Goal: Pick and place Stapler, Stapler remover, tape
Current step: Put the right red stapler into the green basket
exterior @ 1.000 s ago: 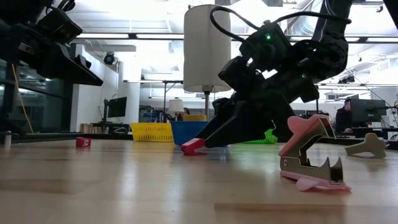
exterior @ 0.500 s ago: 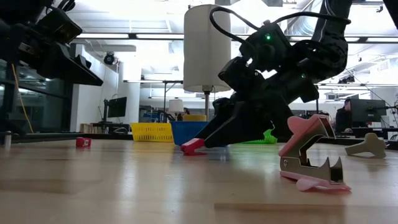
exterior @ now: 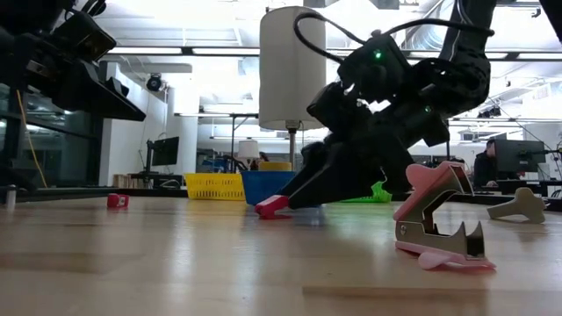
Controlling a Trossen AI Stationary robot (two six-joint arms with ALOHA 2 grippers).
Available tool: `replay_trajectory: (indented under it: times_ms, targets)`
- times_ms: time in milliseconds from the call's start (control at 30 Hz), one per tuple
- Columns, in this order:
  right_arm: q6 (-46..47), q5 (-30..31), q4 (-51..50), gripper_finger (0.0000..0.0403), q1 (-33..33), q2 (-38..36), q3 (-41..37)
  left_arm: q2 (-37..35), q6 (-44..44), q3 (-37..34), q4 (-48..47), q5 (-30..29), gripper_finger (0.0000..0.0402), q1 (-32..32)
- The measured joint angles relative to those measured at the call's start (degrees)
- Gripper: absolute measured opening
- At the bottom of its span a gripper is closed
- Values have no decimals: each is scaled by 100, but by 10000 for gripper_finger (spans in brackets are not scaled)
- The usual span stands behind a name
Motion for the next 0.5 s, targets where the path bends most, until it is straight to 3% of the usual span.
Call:
replay_trajectory:
  times_ms: [500]
  targets:
    - [234,-89,-85,244,11,433,314,-2,0,-2,-31,7,131,1]
